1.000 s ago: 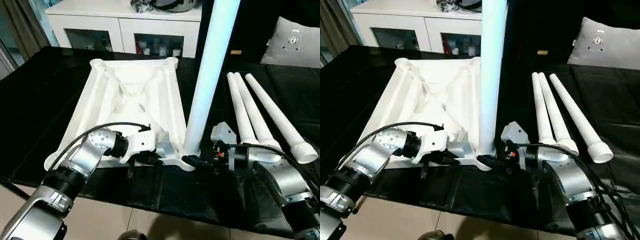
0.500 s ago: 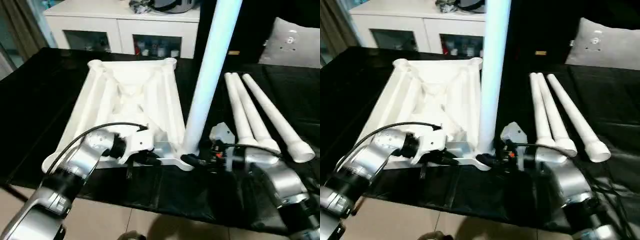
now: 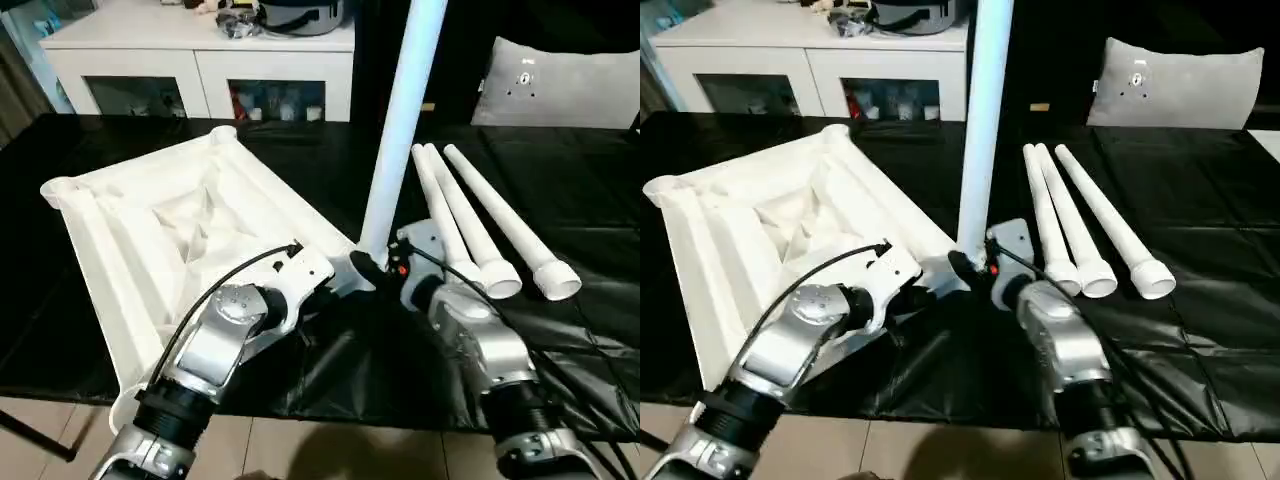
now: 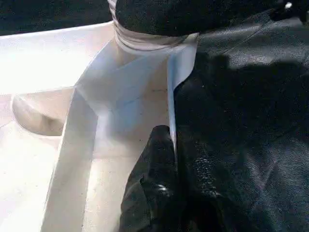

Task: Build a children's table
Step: Rotate leg to tighten

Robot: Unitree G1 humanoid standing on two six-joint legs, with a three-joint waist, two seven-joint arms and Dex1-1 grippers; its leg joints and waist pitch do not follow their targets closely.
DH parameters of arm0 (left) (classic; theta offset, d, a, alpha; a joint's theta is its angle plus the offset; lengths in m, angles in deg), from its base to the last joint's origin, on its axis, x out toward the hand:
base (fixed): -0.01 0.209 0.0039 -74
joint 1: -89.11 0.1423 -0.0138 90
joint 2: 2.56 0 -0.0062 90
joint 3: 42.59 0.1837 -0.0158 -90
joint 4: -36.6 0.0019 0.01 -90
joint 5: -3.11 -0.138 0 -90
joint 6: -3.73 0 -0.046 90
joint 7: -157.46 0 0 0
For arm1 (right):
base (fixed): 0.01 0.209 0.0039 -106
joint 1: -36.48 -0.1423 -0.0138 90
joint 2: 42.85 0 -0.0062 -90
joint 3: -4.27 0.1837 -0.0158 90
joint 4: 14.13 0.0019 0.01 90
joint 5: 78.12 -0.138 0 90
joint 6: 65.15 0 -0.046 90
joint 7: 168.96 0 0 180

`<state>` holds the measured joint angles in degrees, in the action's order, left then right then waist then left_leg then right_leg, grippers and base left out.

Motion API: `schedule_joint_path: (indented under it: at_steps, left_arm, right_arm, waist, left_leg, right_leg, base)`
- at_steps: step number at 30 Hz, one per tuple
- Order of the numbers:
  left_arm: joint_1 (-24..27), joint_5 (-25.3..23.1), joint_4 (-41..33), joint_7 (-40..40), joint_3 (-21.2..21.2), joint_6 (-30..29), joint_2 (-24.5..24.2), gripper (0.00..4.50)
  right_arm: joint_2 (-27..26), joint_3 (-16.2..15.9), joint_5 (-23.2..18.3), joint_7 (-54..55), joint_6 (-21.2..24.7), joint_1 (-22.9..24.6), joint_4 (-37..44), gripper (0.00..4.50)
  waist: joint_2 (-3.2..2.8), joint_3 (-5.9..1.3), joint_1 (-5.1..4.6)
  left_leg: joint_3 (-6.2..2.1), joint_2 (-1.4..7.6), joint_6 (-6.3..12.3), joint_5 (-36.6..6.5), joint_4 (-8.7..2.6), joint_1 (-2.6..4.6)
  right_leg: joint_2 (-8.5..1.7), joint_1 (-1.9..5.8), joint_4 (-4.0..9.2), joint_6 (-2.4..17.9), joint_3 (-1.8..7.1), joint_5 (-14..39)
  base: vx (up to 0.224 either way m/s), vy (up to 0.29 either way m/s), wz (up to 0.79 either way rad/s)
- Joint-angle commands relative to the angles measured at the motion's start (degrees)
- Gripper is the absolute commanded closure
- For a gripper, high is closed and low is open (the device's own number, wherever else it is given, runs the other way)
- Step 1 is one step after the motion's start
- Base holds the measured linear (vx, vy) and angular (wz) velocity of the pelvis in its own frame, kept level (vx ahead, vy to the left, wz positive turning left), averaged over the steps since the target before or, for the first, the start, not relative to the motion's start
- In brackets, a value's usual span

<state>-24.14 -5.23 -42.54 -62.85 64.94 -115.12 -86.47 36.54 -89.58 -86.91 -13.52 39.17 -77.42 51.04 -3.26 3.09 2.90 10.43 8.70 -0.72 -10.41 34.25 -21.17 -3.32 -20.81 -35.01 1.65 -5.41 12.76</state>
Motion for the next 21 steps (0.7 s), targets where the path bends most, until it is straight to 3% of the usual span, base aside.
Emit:
schedule_joint_path:
  at_steps: [1, 5, 8, 10, 14, 17, 19, 21]
  left_arm:
    - [-1.8, 0.6, -4.6, -0.2, 2.5, 1.6, 1.7, 4.50]
    - [-2.1, -0.1, -3.5, -0.2, 2.0, 2.6, -0.5, 4.50]
    - [-2.5, 0.3, -2.1, -1.6, 1.3, 4.0, -2.0, 4.50]
    - [-2.9, 1.0, -0.9, -3.7, 1.2, 5.5, -3.3, 4.50]
    - [-3.7, 1.7, 1.4, -8.3, 1.9, 9.1, -6.0, 4.50]
    - [-4.2, 2.8, 2.9, -13.9, 3.3, 11.6, -8.7, 4.50]
    - [-4.5, 3.0, 4.0, -17.7, 4.6, 14.6, -10.6, 4.50]
    - [-4.6, 3.2, 4.7, -20.1, 5.2, 15.6, -11.6, 4.50]
  right_arm:
    - [-2.0, -2.0, 0.7, 0.0, 2.2, 1.1, -4.2, 1.22]
    - [-0.6, -1.3, 1.1, -0.5, -0.7, 1.6, -3.4, 0.89]
    - [1.4, -1.0, 0.4, -2.4, -1.8, 3.2, 0.0, 0.56]
    - [3.3, -0.7, -0.6, -5.7, -2.2, 5.0, 3.5, 0.45]
    - [7.7, -0.2, -2.9, -12.9, -3.9, 7.9, 8.9, 0.13]
    - [13.0, -0.1, -5.1, -20.7, -5.0, 9.6, 12.7, 0.03]
    - [15.7, -0.5, -5.7, -24.2, -5.2, 10.0, 14.1, 0.03]
    - [17.2, -1.0, -6.0, -26.5, -4.8, 10.0, 14.8, 0.03]
  waist:
    - [0.11, -2.58, 0.28]
    - [-0.21, -2.81, 0.55]
    - [-0.16, -3.16, 0.95]
    - [-0.18, -3.22, 1.06]
    - [-0.23, -3.74, 2.39]
    - [-0.34, -4.35, 2.65]
    - [-0.44, -4.14, 2.76]
    - [-0.45, -3.95, 2.80]
  left_leg:
    - [-3.36, 5.16, -1.16, -22.8, -4.93, 1.03]
    - [-3.20, 5.23, -1.21, -22.3, -4.86, 1.17]
    - [-2.99, 5.33, -0.21, -18.9, -4.90, 0.66]
    - [-2.92, 5.30, 0.36, -17.5, -4.82, 0.50]
    - [-2.68, 5.27, 2.78, -12.5, -4.30, 0.27]
    - [-2.79, 5.42, 5.35, -6.4, -3.66, -0.31]
    - [-2.77, 5.38, 6.53, -7.8, -3.61, -0.40]
    - [-2.63, 5.53, 5.99, -9.6, -3.74, -0.14]
  right_leg:
    - [-7.10, 0.77, 6.58, 7.1, 4.22, 24.5]
    - [-7.11, 0.66, 6.31, 8.2, 4.42, 21.2]
    - [-6.93, 1.13, 5.61, 9.1, 4.44, 14.6]
    - [-6.97, 1.31, 5.44, 9.5, 4.47, 12.8]
    - [-6.85, 1.72, 5.05, 9.2, 4.39, 7.8]
    - [-6.68, 1.81, 3.55, 11.0, 4.01, -3.0]
    - [-6.76, 1.81, 3.74, 11.6, 3.82, -2.5]
    - [-6.76, 1.63, 4.02, 11.8, 3.84, 0.3]
  base:
    - [0.000, 0.000, 0.00]
    - [0.000, 0.000, 0.00]
    - [0.000, 0.000, 0.00]
    - [0.000, 0.000, 0.00]
    - [0.000, 0.000, 0.00]
    - [0.000, 0.000, 0.00]
    - [0.000, 0.000, 0.00]
    - [0.000, 0.000, 0.00]
